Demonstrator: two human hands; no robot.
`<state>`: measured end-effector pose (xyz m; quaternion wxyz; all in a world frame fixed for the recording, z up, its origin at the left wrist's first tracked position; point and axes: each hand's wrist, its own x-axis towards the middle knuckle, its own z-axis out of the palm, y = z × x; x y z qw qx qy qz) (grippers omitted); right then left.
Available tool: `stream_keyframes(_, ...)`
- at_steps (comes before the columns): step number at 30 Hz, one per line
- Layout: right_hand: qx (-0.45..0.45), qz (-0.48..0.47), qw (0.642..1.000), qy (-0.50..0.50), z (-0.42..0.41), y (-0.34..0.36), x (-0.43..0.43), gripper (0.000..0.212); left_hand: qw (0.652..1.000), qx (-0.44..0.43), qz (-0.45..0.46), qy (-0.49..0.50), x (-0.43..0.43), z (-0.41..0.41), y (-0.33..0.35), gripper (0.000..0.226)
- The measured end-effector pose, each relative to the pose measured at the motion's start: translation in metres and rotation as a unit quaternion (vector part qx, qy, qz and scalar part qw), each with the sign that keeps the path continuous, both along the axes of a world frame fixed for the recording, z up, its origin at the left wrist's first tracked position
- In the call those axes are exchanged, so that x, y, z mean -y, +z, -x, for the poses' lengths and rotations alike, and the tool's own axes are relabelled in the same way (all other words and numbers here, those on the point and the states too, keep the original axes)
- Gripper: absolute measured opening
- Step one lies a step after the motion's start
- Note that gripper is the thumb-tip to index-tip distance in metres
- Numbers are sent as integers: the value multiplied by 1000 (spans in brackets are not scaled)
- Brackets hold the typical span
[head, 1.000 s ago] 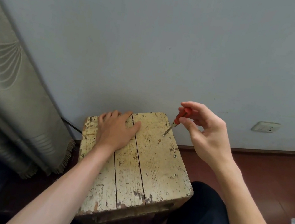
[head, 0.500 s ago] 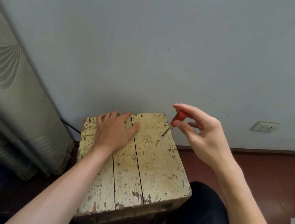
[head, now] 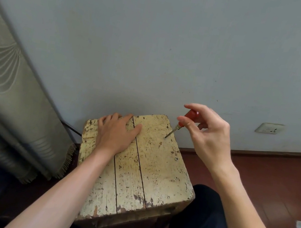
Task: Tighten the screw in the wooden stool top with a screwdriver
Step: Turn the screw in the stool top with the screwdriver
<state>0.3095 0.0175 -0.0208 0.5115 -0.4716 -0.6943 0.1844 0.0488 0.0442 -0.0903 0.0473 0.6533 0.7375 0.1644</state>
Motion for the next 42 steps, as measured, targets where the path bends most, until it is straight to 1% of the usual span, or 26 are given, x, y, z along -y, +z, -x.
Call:
stream_keyframes(4, 26, 33, 996, 84, -11, -2, 3, 47, 1000, -1, 0, -3, 0, -1, 0, 73)
stream_keyframes(7, -8, 67, 991, 119, -12, -1, 2, 50, 1000, -1, 1, 0, 0, -1, 0, 71)
stream_keyframes(11, -17, 47, 995, 91, -7, 0, 4, 40, 1000, 0, 0, -2, 0, 0, -1, 73)
stream_keyframes(15, -27, 34, 999, 24, 5, 2, 2, 28, 1000, 0, -2, -2, -1, 1, -2, 73)
stream_keyframes(18, -39, 10, 999, -21, 13, -1, 2, 29, 1000, 2, -4, -3, -1, 0, -3, 73)
stream_keyframes(20, -9, -19, 999, -28, 15, -2, 4, 31, 1000, 2, -8, -3, 0, 1, -3, 74)
stream_keyframes(21, 10, -23, 999, -20, 14, -2, 5, 35, 1000, 3, -9, -3, 0, 1, -3, 74)
stream_keyframes(23, 25, 0, 999, 25, 9, -1, 7, 42, 1000, 1, -10, -3, -1, 1, -3, 73)
stream_keyframes(26, 21, 41, 995, 91, 2, 1, 9, 52, 1000, -1, -5, -4, -1, 1, -3, 72)
stream_keyframes(29, -2, 57, 993, 104, 1, 2, 8, 55, 1000, -1, -3, -5, 0, 1, -3, 72)
stream_keyframes(32, -3, 50, 995, 86, 2, 1, 7, 47, 1000, 0, -4, -4, 0, 0, -2, 72)
stream_keyframes(37, -6, 8, 999, 50, 8, -1, 6, 32, 1000, -1, -2, -3, 0, 0, -2, 72)
stream_keyframes(40, 4, -5, 1000, -2, 19, -4, 3, 27, 1000, 0, -1, -3, 0, 0, -2, 71)
stream_keyframes(42, -13, -15, 999, -39, 24, -6, 3, 28, 1000, 3, -1, -3, 0, 0, -2, 71)
